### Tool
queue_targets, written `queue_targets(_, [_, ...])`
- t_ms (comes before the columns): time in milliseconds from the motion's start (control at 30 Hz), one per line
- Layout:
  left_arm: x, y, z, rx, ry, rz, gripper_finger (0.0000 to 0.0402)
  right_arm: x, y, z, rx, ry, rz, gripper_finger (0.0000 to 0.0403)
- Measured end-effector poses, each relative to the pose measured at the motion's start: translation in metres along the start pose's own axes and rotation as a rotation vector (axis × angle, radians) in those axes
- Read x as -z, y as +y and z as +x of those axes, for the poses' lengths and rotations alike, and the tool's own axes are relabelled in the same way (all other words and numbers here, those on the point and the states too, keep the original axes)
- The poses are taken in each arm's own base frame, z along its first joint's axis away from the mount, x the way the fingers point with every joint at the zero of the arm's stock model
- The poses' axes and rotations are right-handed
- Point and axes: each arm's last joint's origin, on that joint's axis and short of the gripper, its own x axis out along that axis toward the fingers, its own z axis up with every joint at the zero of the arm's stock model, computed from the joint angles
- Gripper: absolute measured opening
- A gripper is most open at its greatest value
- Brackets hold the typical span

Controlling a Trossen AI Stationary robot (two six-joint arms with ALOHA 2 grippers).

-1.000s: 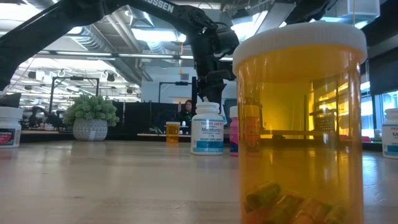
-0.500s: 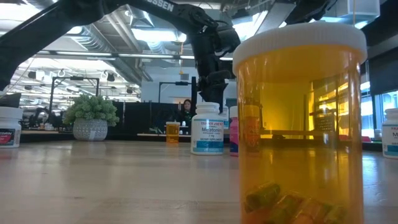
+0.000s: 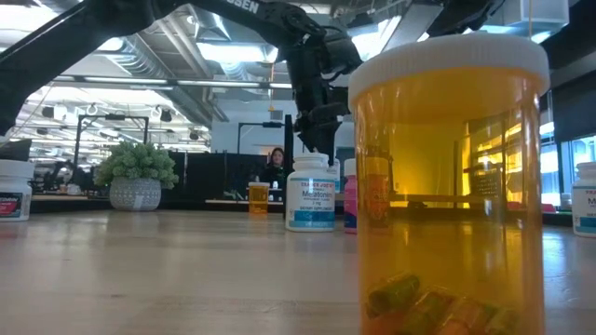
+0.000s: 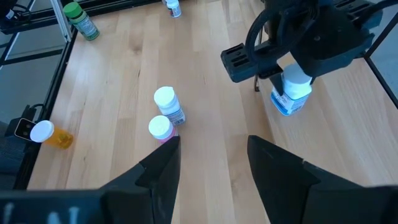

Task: Pick and place medicine bottles onto shelf by color
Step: Put the white medicine bottle on the shelf

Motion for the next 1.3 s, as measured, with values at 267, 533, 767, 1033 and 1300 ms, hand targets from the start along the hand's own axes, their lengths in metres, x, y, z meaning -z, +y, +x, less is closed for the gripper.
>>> queue_targets(267, [-0.003, -0.003, -0.013, -0.06, -0.016, 0.014, 0.0211, 0.0, 0.0, 0.0, 0.0, 0.0, 0.0, 0.0188])
queue_targets(533, [-0.006, -0.006, -0.027, -0.11, -0.048, 0.016, 0.0211, 0.0, 0.0, 0.0, 0.0, -0.001, 0.0, 0.0188])
queue_targets(767, [-0.006, -0.009, -0.027, -0.115, -0.045, 0.022, 0.0211, 0.0, 0.0, 0.0, 0.0, -0.001, -0.001, 0.0188])
queue_targets(1033, [-0.009, -0.007, -0.044, -0.186, -0.08, 0.023, 0.0211, 0.0, 0.0, 0.0, 0.0, -0.001, -0.001, 0.0188])
queue_targets(1300, [-0.01, -0.005, -0.06, -0.21, -0.113, 0.026, 0.0211, 0.0, 0.0, 0.0, 0.0, -0.001, 0.0, 0.0188])
